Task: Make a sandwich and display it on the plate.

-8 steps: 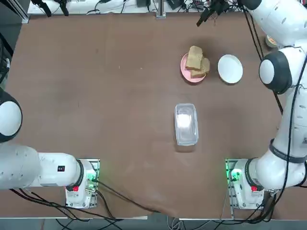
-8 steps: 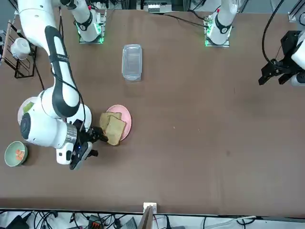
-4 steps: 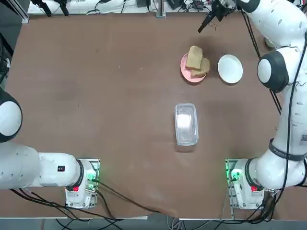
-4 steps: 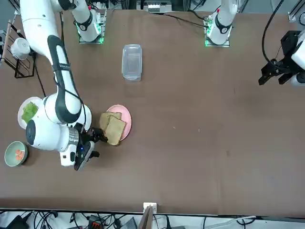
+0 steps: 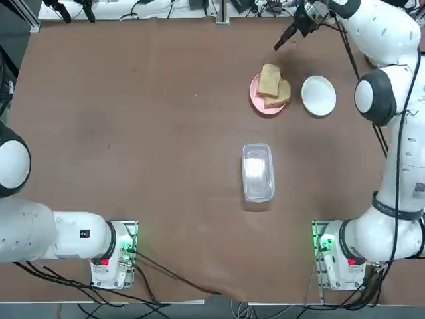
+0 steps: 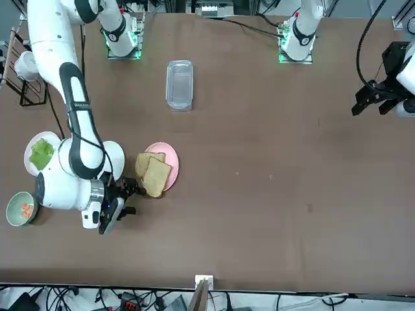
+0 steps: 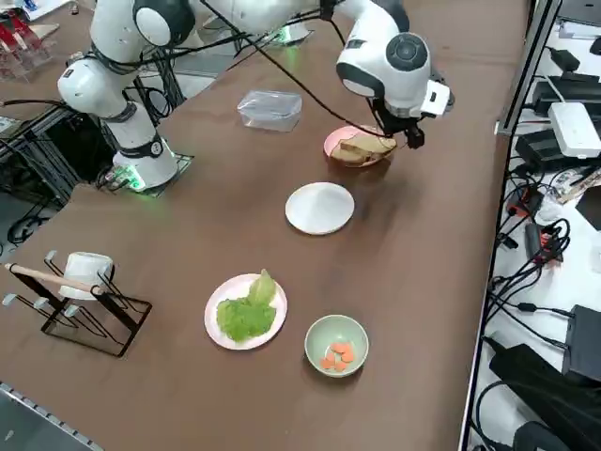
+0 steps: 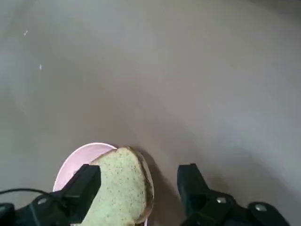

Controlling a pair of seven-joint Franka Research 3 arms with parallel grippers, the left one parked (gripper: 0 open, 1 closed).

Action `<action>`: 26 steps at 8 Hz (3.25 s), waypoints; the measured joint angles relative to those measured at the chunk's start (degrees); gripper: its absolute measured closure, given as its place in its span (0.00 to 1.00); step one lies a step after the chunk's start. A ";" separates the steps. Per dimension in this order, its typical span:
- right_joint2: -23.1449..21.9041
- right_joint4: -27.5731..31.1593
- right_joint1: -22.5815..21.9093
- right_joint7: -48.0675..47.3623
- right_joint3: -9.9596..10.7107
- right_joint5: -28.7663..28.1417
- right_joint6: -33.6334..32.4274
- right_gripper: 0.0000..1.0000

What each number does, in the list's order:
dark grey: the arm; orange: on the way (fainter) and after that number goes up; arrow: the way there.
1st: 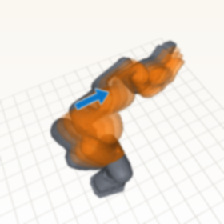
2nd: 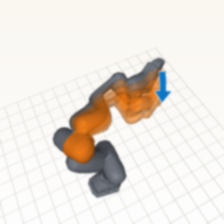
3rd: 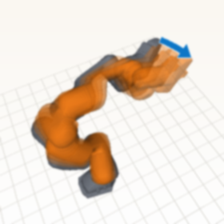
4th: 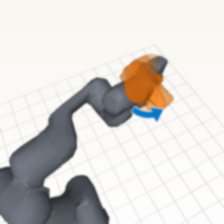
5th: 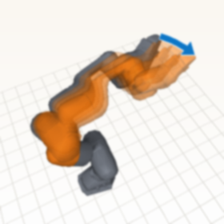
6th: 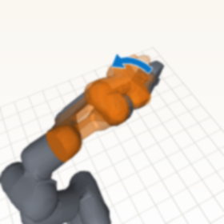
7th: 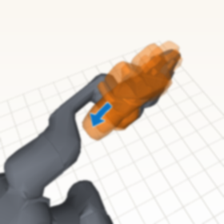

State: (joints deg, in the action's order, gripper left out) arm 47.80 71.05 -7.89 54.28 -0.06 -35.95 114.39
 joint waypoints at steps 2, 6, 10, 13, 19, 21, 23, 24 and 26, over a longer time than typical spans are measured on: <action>0.92 2.09 0.21 3.04 0.00 -2.07 -0.83 0.00; 1.84 3.64 0.51 4.75 0.00 -4.54 -3.09 0.00; 2.34 3.66 0.86 3.53 0.00 -4.98 -2.30 0.02; 2.46 3.13 0.86 -2.70 -0.01 -6.10 -0.26 0.03; 4.80 2.92 1.02 -3.78 0.00 -6.17 0.40 0.04; 4.95 2.70 1.01 -3.80 0.00 -6.17 0.40 0.08; 4.95 2.52 1.01 -4.00 0.00 -6.17 0.35 0.18; 4.96 2.52 1.01 -4.04 0.00 -6.17 0.27 0.19; 4.97 2.50 1.03 -4.05 0.00 -6.17 -1.07 0.30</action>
State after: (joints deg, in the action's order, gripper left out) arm 52.77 73.55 -6.86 50.22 -0.06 -42.12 113.32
